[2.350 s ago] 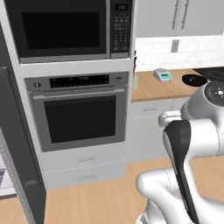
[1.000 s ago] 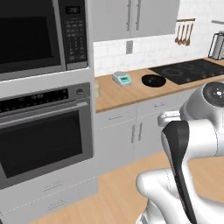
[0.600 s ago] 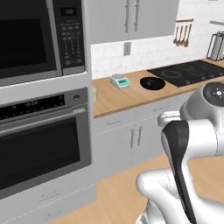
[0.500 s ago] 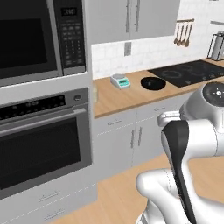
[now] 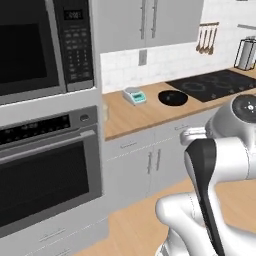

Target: Grab a lemon wedge from the fridge and one ice cube from the ice bowl, and put them in the glass of lemonade.

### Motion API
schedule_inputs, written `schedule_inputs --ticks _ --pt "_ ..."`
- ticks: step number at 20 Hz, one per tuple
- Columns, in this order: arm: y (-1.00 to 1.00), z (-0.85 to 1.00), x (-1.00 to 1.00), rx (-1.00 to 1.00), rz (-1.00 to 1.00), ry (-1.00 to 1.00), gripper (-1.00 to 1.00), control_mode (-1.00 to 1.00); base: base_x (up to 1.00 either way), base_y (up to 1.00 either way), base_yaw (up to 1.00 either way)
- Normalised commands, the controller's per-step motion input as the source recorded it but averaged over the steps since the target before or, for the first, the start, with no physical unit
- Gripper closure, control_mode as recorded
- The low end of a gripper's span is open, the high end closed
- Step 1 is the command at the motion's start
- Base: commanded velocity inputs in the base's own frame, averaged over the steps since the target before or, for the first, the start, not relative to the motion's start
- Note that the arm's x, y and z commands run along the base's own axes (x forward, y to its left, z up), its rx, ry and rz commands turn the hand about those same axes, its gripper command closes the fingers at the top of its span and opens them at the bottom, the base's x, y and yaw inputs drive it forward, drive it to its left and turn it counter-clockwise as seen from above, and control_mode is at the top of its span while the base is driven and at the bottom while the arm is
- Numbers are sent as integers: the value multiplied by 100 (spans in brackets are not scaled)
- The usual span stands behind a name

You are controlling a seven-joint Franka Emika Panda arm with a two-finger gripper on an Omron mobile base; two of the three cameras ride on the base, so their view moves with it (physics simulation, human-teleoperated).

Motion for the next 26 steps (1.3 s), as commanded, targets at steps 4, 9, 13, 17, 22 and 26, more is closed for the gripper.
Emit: schedule_inputs --ticks 4,9,13,17,22,26 --pt "0 0 0 0 0 0 100 100 100 -98 -35" --pt "0 0 0 0 0 0 100 100 100 -83 -29" --pt "0 0 0 0 0 0 100 100 72 -70 23" --pt "0 0 0 0 0 0 100 100 55 -44 54" --pt "0 0 0 0 0 0 100 100 54 -3 67" --pt "0 0 0 0 0 0 100 100 100 0 58"
